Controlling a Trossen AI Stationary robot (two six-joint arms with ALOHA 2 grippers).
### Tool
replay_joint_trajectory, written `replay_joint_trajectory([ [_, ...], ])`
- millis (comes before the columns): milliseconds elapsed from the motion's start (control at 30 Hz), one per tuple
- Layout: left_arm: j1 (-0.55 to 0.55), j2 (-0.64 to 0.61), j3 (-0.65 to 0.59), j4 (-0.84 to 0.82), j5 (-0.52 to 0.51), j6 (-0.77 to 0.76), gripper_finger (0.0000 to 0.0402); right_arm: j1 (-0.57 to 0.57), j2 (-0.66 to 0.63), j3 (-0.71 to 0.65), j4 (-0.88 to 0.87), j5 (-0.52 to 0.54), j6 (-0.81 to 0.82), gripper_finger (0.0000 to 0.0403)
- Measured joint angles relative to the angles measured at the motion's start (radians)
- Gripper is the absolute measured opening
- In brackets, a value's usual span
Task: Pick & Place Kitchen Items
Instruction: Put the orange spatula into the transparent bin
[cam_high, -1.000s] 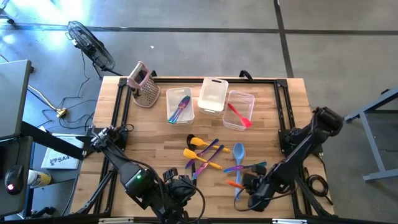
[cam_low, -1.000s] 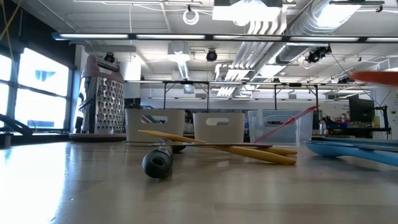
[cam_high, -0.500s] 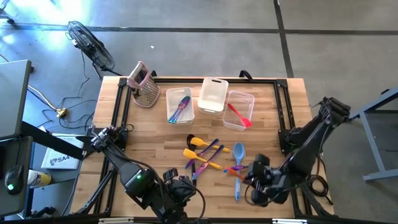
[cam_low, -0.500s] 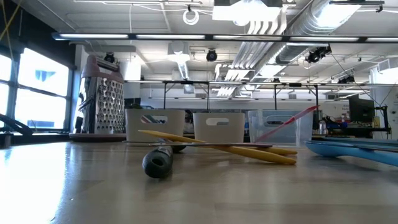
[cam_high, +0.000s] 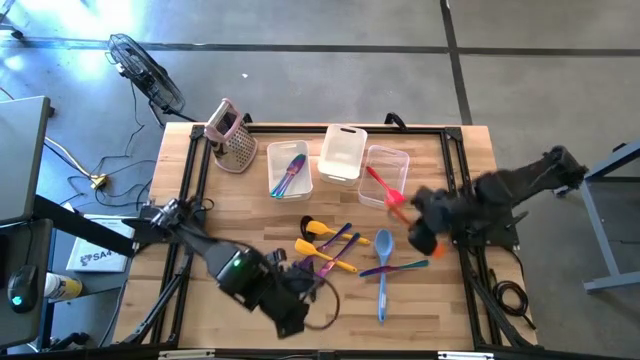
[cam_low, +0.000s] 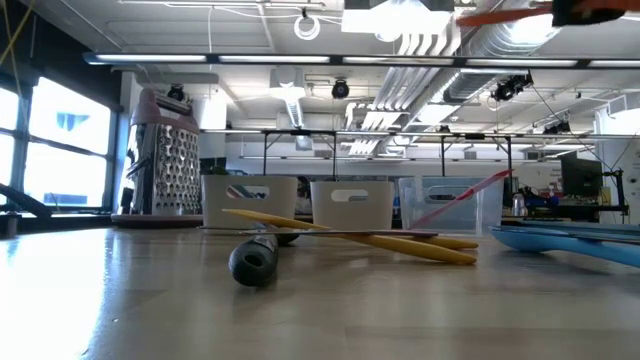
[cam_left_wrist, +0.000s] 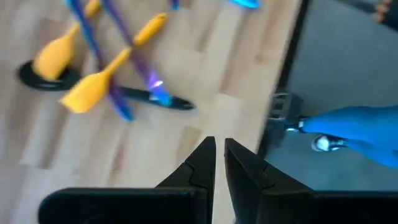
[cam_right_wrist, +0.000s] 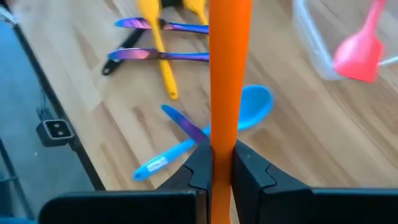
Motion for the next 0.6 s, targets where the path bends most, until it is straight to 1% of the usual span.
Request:
replay_joint_trajectory([
  [167,0.091,-0.019,0.001,-0.071,-0.035,0.111,0.0031,-0.298,-0.008,0.0,-0.009,-0.238,-0.21,0.0025],
  [267,0.153,-0.034,0.0,-0.101,-0.037,0.174,0.0031,-0.454,0.018,0.0,-0.019,-0.368,-0.327,0.0025],
  [433,0.252,-0.061,0.001,-0.103,-0.031,0.277,0.0031,-0.653,0.093,0.0,-0.094,-0.481,-0.515,0.0025],
  [600,0.33,-0.083,0.0,-0.106,-0.03,0.363,0.0031,-0.791,0.205,0.0,-0.174,-0.526,-0.698,0.0026],
])
